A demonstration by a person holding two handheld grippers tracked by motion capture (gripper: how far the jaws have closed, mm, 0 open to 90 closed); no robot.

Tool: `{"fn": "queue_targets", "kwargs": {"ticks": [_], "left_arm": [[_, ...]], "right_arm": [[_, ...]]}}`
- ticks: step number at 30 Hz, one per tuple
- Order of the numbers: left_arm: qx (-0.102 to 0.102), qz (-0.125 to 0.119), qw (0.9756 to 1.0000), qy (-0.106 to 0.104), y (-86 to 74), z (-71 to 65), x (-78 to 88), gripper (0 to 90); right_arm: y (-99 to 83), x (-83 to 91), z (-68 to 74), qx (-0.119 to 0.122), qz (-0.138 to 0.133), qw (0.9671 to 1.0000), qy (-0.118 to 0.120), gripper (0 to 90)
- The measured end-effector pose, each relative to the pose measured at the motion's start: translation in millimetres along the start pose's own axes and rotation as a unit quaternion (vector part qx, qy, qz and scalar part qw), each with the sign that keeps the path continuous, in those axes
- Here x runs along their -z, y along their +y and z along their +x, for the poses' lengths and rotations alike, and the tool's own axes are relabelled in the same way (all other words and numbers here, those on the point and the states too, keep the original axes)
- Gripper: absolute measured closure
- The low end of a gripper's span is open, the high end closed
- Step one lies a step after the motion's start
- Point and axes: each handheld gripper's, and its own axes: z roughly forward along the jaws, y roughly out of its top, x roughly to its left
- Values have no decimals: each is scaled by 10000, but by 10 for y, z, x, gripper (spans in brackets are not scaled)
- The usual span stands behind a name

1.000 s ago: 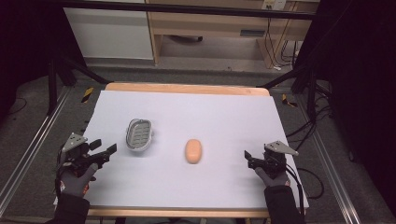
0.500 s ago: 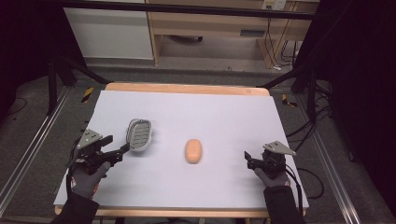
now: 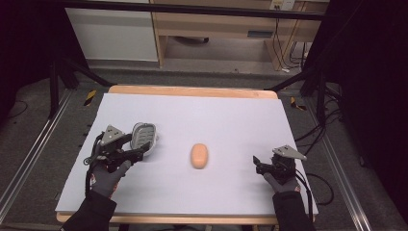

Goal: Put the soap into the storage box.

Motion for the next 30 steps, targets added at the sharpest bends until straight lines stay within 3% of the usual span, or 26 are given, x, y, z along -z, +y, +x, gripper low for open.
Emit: {"fn": "queue_targets", "kwargs": {"ticks": [13,19,30], "left_arm": [[-157,205,9995,-170,163,-284,-235,241],[-131,248,9993,-260,232,-412,-381,221],[-290,491,9975,-407,331,-736,-708,199]], "right_arm": [[21,16,-24,0,2,10000,-52,121],[29,16,-20,-11,7,10000,-45,121],[28,4,-26,-7,20,10000,-32,121]]}}
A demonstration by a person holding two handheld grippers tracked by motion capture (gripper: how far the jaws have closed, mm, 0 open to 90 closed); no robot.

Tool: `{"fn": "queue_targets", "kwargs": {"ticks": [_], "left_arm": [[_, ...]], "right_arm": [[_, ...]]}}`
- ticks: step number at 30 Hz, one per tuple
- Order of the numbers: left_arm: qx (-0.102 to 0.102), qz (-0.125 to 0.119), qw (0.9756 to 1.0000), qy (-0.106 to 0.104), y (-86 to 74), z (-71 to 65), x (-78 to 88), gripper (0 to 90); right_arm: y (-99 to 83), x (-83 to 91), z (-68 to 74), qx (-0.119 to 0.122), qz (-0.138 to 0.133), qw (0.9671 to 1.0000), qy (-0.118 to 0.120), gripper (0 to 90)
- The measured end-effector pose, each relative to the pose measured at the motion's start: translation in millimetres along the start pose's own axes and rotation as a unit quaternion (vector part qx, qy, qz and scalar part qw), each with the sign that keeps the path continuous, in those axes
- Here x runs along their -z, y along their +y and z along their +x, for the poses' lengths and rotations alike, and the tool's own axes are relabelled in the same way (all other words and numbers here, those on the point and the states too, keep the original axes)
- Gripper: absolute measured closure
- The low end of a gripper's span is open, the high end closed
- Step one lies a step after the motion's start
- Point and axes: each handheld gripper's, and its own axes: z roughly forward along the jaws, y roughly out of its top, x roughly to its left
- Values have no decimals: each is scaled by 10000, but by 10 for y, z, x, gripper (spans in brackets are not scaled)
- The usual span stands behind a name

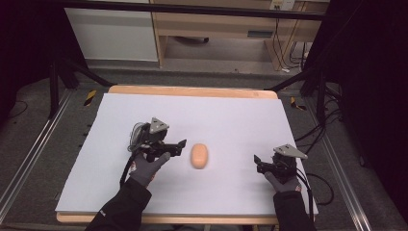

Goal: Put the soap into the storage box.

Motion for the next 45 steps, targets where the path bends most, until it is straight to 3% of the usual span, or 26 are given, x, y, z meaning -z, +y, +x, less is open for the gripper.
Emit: {"fn": "queue_targets", "kwargs": {"ticks": [11,17,31,45], "left_arm": [[-116,232,9997,-43,1,-207,-286,198],[-134,504,9986,-36,-26,-321,-495,190],[78,858,9962,-87,-96,-396,-788,181],[73,1119,9937,0,-154,-431,-969,171]], "right_arm": [[0,-10,11,-15,-13,10000,57,121],[-3,-15,15,28,27,10000,67,121],[-5,-16,11,-33,11,9999,117,121],[-10,-24,-1,-40,11,9999,134,120]]}}
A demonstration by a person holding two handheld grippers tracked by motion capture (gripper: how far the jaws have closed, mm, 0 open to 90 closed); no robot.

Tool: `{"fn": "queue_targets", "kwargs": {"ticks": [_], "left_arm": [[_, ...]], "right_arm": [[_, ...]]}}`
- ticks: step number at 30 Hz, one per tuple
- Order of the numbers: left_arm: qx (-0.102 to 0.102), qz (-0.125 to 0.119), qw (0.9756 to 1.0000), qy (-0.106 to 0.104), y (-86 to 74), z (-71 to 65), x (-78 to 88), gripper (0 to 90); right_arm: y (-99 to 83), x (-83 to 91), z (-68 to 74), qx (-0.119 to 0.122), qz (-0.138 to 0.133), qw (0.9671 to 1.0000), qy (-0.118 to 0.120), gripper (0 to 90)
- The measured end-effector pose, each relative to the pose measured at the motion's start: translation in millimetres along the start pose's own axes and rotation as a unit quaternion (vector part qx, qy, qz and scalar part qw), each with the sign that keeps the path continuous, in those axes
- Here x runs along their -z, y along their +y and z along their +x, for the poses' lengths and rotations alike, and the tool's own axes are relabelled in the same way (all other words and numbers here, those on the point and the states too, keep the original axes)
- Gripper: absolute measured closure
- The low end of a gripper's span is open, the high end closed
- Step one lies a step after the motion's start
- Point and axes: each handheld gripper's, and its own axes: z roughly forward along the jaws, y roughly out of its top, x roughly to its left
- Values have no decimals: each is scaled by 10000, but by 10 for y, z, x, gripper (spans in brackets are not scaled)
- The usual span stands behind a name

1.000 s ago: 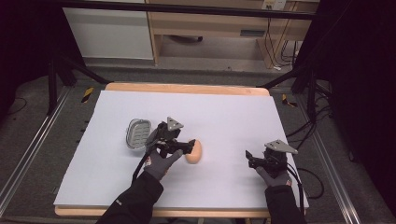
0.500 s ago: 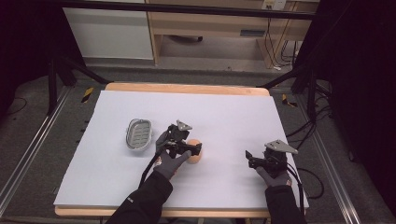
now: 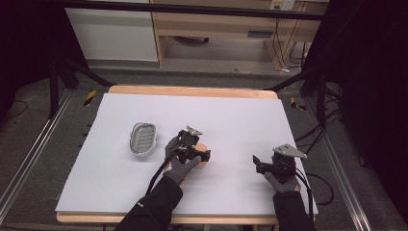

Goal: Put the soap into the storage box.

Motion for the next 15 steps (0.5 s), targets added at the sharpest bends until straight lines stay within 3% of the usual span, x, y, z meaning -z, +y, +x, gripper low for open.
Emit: {"fn": "queue_targets", "kwargs": {"ticks": [15], "left_arm": [[-53,130,9999,42,-30,-30,-146,169]], "right_arm": [[-7,8,-12,-119,-162,9997,136,101]]}}
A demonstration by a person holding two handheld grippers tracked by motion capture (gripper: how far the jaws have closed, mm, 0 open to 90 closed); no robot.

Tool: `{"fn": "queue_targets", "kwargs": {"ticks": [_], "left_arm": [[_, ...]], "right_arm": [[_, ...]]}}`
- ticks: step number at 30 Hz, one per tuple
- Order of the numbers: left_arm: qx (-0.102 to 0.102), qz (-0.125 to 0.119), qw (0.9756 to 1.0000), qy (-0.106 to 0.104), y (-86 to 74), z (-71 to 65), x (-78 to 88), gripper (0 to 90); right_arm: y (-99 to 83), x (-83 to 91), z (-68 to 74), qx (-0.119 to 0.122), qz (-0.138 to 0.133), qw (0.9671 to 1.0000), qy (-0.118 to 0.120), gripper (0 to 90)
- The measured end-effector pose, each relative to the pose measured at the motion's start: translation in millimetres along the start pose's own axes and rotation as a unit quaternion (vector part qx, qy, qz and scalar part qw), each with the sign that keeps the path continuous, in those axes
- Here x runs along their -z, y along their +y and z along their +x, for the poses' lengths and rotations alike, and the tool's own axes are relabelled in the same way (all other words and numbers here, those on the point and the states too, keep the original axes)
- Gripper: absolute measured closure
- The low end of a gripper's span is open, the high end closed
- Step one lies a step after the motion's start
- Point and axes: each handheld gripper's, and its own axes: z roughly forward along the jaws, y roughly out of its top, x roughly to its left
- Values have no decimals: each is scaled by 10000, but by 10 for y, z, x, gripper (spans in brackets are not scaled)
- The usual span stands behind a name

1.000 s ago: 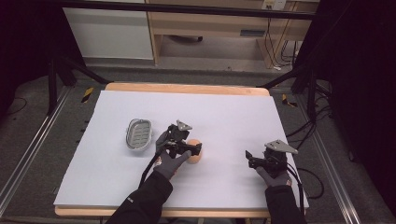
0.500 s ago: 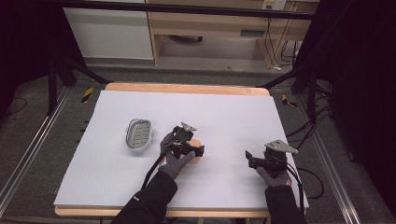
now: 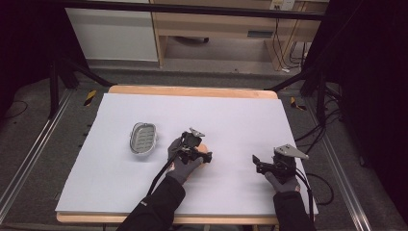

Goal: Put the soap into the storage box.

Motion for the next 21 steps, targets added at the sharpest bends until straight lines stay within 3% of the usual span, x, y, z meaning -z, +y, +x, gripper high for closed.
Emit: {"fn": "queue_targets", "kwargs": {"ticks": [21], "left_arm": [[60,196,9996,214,-38,-41,-114,189]], "right_arm": [[-36,-28,-18,-71,23,10000,21,90]]}}
